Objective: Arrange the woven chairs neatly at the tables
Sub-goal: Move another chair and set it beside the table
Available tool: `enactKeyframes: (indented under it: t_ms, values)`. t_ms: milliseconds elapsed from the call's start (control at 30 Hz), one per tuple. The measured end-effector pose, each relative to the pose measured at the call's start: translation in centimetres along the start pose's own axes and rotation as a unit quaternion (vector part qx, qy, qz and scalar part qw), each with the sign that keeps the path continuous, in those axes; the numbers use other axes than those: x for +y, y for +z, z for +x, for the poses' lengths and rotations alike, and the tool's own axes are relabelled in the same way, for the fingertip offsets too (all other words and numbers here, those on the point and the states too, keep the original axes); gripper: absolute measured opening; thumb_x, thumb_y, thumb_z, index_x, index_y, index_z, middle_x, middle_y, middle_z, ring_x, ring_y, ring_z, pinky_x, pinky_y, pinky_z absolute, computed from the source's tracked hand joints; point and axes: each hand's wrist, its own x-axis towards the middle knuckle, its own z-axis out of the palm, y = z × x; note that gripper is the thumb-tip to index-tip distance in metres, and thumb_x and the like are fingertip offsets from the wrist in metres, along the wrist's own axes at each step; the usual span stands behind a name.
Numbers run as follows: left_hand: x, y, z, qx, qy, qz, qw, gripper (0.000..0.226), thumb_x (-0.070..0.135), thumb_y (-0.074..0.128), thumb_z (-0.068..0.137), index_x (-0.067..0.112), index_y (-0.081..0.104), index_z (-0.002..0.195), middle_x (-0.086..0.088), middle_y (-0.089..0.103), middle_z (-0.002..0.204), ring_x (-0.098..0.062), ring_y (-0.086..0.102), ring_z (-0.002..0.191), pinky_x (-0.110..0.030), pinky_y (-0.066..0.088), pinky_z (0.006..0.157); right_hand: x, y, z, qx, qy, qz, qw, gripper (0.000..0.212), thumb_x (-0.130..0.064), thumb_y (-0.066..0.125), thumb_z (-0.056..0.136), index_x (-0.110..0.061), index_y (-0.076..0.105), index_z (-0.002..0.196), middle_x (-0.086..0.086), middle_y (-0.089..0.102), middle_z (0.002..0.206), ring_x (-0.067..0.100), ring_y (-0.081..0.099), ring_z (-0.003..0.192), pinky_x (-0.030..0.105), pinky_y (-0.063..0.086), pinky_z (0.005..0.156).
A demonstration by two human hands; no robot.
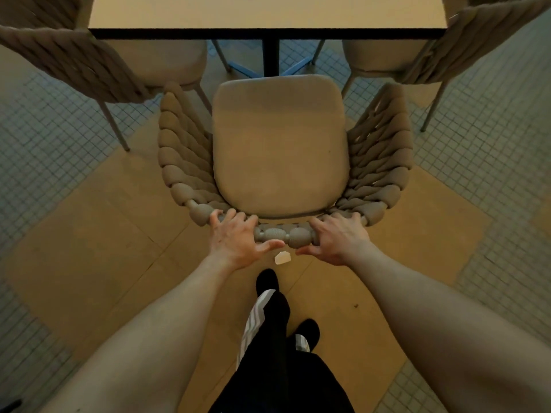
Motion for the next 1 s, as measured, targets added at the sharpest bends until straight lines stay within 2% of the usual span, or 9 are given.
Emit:
enactKeyframes:
  t_ms: [300, 533, 1000]
  values:
    - [-0.1, 0.4, 0.9, 0.024, 0.008, -0.002, 1.000, 0.099, 0.100, 0.009, 0.067, 0.025, 0.065, 0.100, 0.003, 0.067, 0.101, -0.020, 0.054, 0.106, -0.049, 0.026, 0.104, 0.6, -0.5, 0.7, -0.011, -0.003, 0.003, 1.000, 0.079, -0.092, 0.038, 0.080, -0.030, 0.046, 0.130, 0.003, 0.061, 0.128, 0.027, 0.052, 0.123, 0.059, 0.039, 0.098]
    - [-0.1, 0.4, 0.9, 0.010, 0.006, -0.002, 1.000, 0.096, 0.100, 0.011, 0.067, 0.025, 0.062, 0.099, 0.002, 0.066, 0.103, -0.021, 0.051, 0.110, -0.048, 0.023, 0.106, 0.3, 0.1, 0.5, 0.005, 0.007, 0.006, 1.000, 0.080, -0.092, 0.035, 0.081, -0.032, 0.048, 0.133, 0.003, 0.063, 0.124, 0.026, 0.052, 0.122, 0.058, 0.038, 0.099]
    - [0.3, -0.7, 0.9, -0.062, -0.008, 0.016, 0.998, 0.105, 0.099, 0.012, 0.067, 0.027, 0.058, 0.128, -0.001, 0.056, 0.131, -0.023, 0.042, 0.128, -0.051, 0.018, 0.114, 0.2, -0.6, 0.6, -0.050, 0.011, 0.020, 0.998, 0.087, -0.090, 0.039, 0.082, -0.030, 0.039, 0.145, 0.004, 0.056, 0.138, 0.028, 0.042, 0.134, 0.061, 0.030, 0.105]
